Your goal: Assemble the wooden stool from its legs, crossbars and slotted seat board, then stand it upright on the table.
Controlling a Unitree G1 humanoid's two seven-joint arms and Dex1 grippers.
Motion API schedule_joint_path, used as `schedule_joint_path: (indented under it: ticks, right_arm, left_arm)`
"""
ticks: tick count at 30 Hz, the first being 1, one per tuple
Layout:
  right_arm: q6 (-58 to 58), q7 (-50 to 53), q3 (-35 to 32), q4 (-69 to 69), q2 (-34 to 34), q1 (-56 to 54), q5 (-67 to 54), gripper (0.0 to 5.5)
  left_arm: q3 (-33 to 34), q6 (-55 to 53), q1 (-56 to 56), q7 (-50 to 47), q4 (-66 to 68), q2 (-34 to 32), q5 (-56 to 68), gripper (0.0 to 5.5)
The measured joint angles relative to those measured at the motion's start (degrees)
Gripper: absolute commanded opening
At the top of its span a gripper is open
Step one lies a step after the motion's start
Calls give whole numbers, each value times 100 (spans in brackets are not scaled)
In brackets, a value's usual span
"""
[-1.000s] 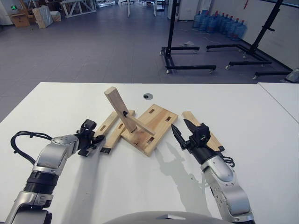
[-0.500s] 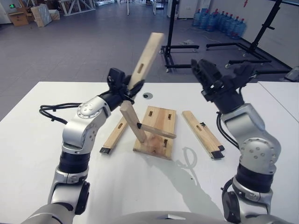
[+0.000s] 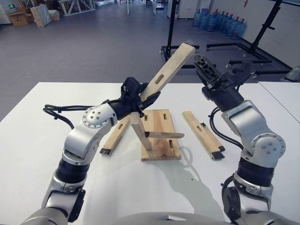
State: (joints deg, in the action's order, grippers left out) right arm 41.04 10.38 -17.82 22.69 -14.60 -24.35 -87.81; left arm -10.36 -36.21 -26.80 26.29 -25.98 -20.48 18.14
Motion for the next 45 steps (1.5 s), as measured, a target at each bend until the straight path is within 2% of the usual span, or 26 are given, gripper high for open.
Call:
schedule_joint_path:
  ticks: [10,20,21,22,25,26,31,34,36,37,41,45]
  right_arm:
    - [-85,26,396,-393,27,-143,127,286]
    - [-350,216,424,-584,365,-305,222,104]
    - [-373,241,425,-571,421,-305,201,99]
    - [-377,255,427,-557,430,-305,179,99]
    - [-381,316,430,-551,441,-300,214,99]
    - [-428,317,430,-548,451,-299,251,99]
    - [-761,240,404,-423,498,-256,893,99]
    - [-898,181,247,-361,290,-162,1320,99]
    - [-938,156,6,-286,57,25,1482,99]
    - [-939,136,-103,-249,-44,94,1514,99]
    - [-928,-72,-516,-187,-517,427,1673,99]
    - [-915,-188,-515,-142,-607,531,1759,99]
  left_arm:
    - [-80,271,98,396,-19,-144,-97,200]
    - [-116,455,97,520,78,-237,-370,200]
    - [-119,480,97,525,104,-236,-371,200]
    - [-119,497,97,529,115,-236,-372,239]
    - [-74,510,96,559,110,-212,-289,291]
    - [20,502,87,581,105,-161,-163,309]
    - [800,125,-211,703,-54,-17,947,313]
    - [2252,-422,-1073,408,150,-146,2403,313]
    - [3021,-1007,-1285,431,214,-617,3548,313]
    - [3194,-1294,-1186,573,177,-878,3997,313]
    - [3128,-2196,-232,1356,-281,-1713,5148,313]
    - [2274,-2011,377,1853,-720,-2072,4500,313]
